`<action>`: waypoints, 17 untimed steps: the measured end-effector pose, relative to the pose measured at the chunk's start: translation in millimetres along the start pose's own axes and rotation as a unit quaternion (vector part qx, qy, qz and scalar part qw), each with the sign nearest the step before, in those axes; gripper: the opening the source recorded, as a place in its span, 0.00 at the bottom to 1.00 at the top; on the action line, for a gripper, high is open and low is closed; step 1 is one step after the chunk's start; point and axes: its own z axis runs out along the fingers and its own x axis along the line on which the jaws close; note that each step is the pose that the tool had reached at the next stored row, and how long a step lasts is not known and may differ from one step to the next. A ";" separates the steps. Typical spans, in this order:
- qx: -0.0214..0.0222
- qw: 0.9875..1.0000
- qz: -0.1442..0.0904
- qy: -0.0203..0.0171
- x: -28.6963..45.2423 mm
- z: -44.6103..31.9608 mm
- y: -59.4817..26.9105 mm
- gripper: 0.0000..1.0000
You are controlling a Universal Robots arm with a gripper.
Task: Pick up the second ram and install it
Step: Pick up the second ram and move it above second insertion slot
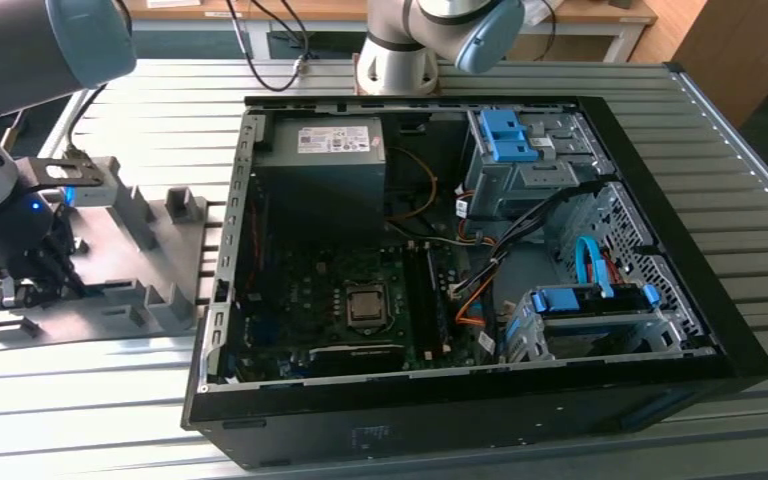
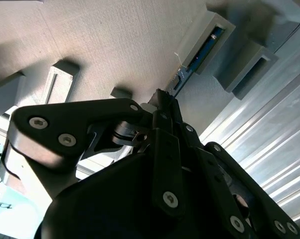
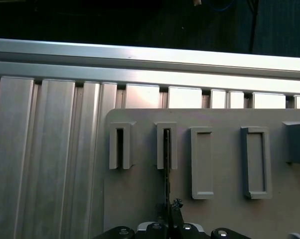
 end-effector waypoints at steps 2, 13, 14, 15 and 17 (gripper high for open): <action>0.000 1.000 0.000 0.000 0.0 -1.9 0.2 0.14; 0.000 1.000 0.000 0.000 -1.0 -29.2 1.3 0.14; 0.000 1.000 0.000 0.000 -1.1 -31.2 1.4 0.14; 0.000 1.000 0.000 0.000 -1.2 -33.4 1.5 0.14; 0.000 1.000 0.000 0.000 -1.3 -37.6 1.7 0.14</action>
